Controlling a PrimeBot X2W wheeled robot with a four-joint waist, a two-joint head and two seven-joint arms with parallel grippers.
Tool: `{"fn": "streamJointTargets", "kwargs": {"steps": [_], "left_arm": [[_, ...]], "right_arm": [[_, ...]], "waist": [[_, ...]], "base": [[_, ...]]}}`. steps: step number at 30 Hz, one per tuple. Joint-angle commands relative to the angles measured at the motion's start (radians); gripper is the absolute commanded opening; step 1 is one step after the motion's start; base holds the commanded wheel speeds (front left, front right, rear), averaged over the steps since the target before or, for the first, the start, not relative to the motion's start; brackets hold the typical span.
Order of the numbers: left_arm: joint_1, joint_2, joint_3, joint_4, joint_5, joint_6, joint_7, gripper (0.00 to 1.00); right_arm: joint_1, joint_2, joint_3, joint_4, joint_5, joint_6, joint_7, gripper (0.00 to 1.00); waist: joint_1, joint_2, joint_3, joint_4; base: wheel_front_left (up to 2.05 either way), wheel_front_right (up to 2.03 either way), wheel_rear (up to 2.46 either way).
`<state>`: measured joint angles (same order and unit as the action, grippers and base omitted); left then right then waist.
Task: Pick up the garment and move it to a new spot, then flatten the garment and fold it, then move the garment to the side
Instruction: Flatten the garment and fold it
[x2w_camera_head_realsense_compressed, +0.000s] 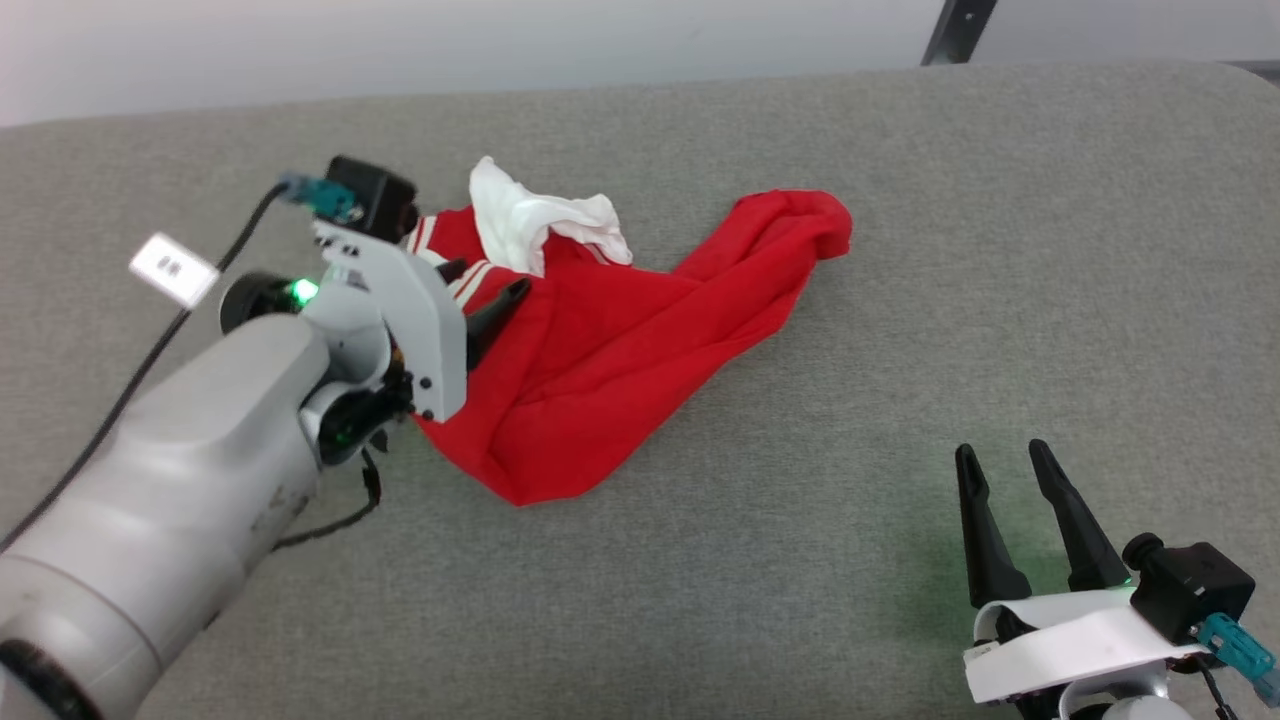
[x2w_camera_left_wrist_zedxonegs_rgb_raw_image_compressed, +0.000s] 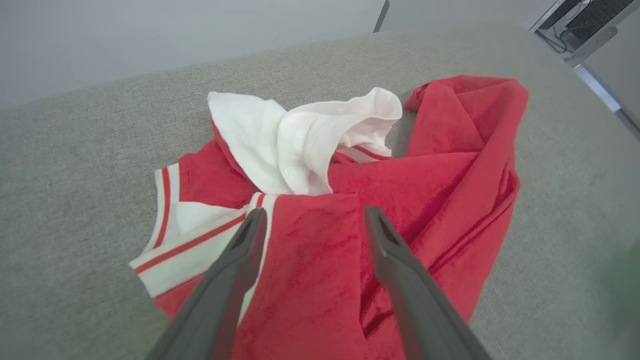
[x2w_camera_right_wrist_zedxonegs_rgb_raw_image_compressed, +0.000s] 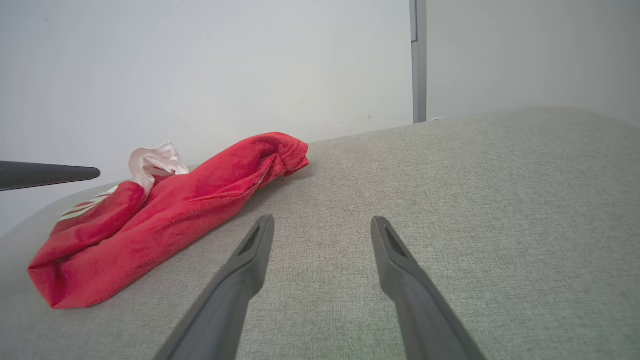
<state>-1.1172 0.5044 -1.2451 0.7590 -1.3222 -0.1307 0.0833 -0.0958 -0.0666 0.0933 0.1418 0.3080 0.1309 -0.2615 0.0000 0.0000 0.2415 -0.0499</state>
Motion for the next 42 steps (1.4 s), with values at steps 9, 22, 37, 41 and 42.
{"fn": "streamJointTargets", "kwargs": {"steps": [9,22,37,41,42], "left_arm": [[-0.071,-0.061,-0.025,0.130,0.083,0.001,0.136,1.00],[-0.045,-0.068,-0.034,0.124,0.134,0.001,0.301,1.00],[-0.021,-0.062,0.005,0.102,0.084,0.001,0.151,0.00],[-0.004,-0.015,0.047,0.065,0.042,0.001,0.097,0.00],[0.005,0.007,0.055,0.054,0.038,0.001,0.082,0.00]], "right_arm": [[-0.027,0.008,0.008,-0.001,0.021,0.000,-0.005,1.00],[-0.029,0.015,0.015,0.004,0.024,0.000,-0.005,1.00],[-0.021,0.017,-0.008,0.003,0.011,0.000,-0.005,1.00],[-0.003,0.016,-0.005,0.007,0.009,0.000,-0.005,1.00],[0.002,0.016,-0.005,0.007,0.008,0.000,-0.005,1.00]], "waist": [[0.0000,0.0000,0.035,-0.064],[0.0000,0.0000,0.036,-0.061],[0.0000,0.0000,0.015,-0.011],[0.0000,0.0000,-0.009,0.016],[0.0000,0.0000,-0.016,0.022]], "base": [[0.00,0.00,0.00],[0.00,0.00,0.00],[0.00,0.00,0.00],[0.00,0.00,0.00],[0.00,0.00,0.00]]}}
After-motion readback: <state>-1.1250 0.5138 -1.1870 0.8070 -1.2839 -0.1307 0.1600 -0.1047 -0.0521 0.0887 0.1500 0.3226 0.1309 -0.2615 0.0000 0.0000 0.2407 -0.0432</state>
